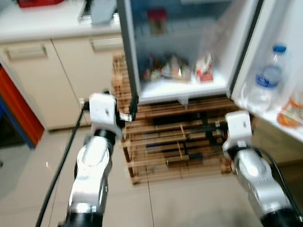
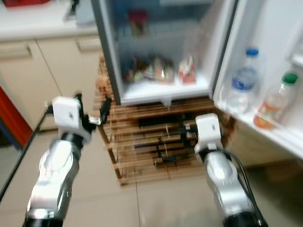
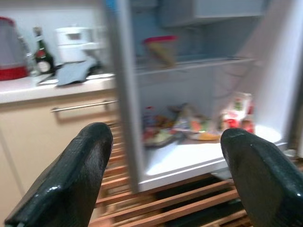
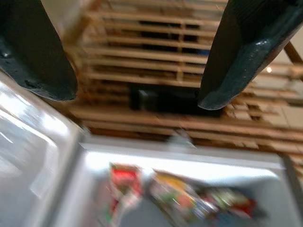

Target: Restocking fridge

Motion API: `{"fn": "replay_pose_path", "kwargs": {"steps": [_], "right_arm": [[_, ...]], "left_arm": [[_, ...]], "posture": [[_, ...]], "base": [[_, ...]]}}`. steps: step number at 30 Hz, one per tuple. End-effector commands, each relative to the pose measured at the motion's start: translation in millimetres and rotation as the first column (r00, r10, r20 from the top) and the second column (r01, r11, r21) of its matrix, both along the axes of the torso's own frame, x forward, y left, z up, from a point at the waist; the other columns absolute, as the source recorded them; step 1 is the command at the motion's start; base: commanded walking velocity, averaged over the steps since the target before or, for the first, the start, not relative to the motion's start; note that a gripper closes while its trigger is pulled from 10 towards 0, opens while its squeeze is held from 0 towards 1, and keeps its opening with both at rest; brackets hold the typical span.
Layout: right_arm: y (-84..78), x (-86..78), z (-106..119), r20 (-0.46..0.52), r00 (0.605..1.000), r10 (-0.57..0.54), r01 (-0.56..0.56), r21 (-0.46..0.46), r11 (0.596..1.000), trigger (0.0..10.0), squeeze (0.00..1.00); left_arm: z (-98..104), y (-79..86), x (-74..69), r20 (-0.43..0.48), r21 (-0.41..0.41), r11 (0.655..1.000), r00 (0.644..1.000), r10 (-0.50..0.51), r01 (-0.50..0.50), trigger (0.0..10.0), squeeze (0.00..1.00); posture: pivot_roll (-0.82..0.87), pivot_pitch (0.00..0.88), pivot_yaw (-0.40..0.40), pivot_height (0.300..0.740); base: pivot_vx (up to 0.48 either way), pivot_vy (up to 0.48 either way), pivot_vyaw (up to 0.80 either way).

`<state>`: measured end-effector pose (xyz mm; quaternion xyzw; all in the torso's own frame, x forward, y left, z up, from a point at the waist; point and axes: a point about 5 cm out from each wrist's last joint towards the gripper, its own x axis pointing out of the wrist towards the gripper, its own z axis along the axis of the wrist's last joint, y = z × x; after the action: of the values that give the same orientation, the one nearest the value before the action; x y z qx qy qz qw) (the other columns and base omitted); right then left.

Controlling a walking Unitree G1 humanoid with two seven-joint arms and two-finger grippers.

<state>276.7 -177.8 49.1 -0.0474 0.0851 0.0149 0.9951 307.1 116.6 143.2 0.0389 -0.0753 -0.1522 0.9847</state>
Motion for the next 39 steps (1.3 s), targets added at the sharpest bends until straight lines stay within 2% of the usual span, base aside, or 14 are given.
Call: {"fn": "replay_pose_path", "kwargs": {"steps": [1,8,11,12,13,14,15,17,18,23,24,26,31,39], "right_arm": [[-11.4,-4.5,-4,-0.009,1.0,-0.02,0.019,-0.038,0.999,10.0,1.0],[-29.8,-18.6,-24,-0.087,0.996,-0.034,0.024,-0.112,0.993,10.0,1.0],[-40.6,-49.0,-57,-0.274,0.961,0.03,-0.082,-0.18,0.98,10.0,1.0],[-56.8,-80.9,-87,-0.474,0.88,0.001,-0.107,-0.197,0.975,10.0,1.0],[-56.8,-80.9,-87,-0.474,0.88,0.001,-0.107,-0.197,0.975,10.0,1.0],[-72.8,-104.1,-103,-0.582,0.81,-0.065,-0.074,-0.211,0.975,10.0,1.0],[-72.8,-104.1,-103,-0.582,0.81,-0.065,-0.074,-0.211,0.975,10.0,1.0],[-101.5,-127.3,-113,-0.665,0.711,-0.227,0.044,-0.28,0.959,10.0,1.0],[-101.5,-127.3,-113,-0.665,0.711,-0.227,0.044,-0.28,0.959,10.0,1.0],[-148.3,-150.3,-108,-0.651,0.585,-0.483,0.241,-0.429,0.871,10.0,1.0],[-148.3,-150.3,-108,-0.651,0.585,-0.483,0.241,-0.429,0.871,10.0,1.0],[-176.3,-137.0,-86,-0.523,0.581,-0.623,0.385,-0.498,0.777,10.0,1.0],[-198.6,-97.0,-47,-0.306,0.643,-0.702,0.491,-0.54,0.684,10.0,1.0],[-184.7,-23.1,12,0.003,0.757,-0.653,0.566,-0.502,0.654,10.0,1.0]], "left_arm": [[1,-9.7,0.3,0.009,0.007,0.999,0.999,-0.046,0.046,10.0,0.0],[1,-10.4,1.7,0.01,-0.01,0.999,0.999,-0.049,0.049,10.0,0.0],[1,-8.7,2.1,0.005,-0.033,0.998,0.999,-0.05,0.05,10.0,0.0],[-4,-4.1,3.6,-0.023,-0.006,1.0,0.999,-0.028,0.028,10.0,0.0],[-4,-4.1,3.6,-0.023,-0.006,1.0,0.999,-0.028,0.028,10.0,0.0],[-13,-0.5,4.8,-0.068,0.043,0.999,0.998,-0.005,0.008,10.0,0.0],[-13,-0.5,4.8,-0.068,0.043,0.999,0.998,-0.005,0.008,10.0,0.0],[-55,6.8,3.4,-0.271,0.246,0.969,0.961,0.051,0.019,10.0,0.0],[-55,6.8,3.4,-0.271,0.246,0.969,0.961,0.051,0.019,10.0,0.0],[-116,28.4,-12.1,-0.544,0.328,0.944,0.824,0.159,0.034,10.0,0.0],[-116,28.4,-12.1,-0.544,0.328,0.944,0.824,0.159,0.034,10.0,0.0],[-137,39.6,-18.5,-0.634,0.323,0.946,0.743,0.213,0.004,10.0,0.0],[-155,38.7,-24.7,-0.669,0.419,0.905,0.697,0.259,0.066,10.0,0.0],[-145,11.6,-12.0,-0.593,0.487,0.855,0.786,0.175,0.178,10.0,0.0]], "posture": [[-0.08,0.0,0.018,0.74],[-0.09,0.0,0.018,0.74],[-0.09,0.0,0.014,0.74],[-0.08,0.0,0.014,0.74],[-0.08,0.0,0.014,0.74],[-0.08,0.0,0.014,0.74],[-0.08,0.0,0.014,0.74],[-0.08,0.0,0.019,0.74],[-0.08,0.0,0.019,0.74],[-0.09,0.0,0.03,0.74],[-0.09,0.0,0.03,0.74],[-0.11,0.0,0.042,0.74],[-0.11,0.0,0.045,0.74],[-0.12,0.0,0.047,0.74]], "base": [[0.0,-0.428,0.0],[0.0,-0.424,0.0],[0.0,0.0,0.0],[0.0,0.0,0.0],[0.0,0.0,0.0],[0.0,0.0,0.0],[0.0,0.0,0.0],[0.0,0.0,0.0],[0.0,0.0,0.0],[0.0,0.0,0.0],[0.0,0.0,0.0],[0.0,0.0,0.0],[0.0,0.0,0.0],[0.0,0.0,0.0]]}}
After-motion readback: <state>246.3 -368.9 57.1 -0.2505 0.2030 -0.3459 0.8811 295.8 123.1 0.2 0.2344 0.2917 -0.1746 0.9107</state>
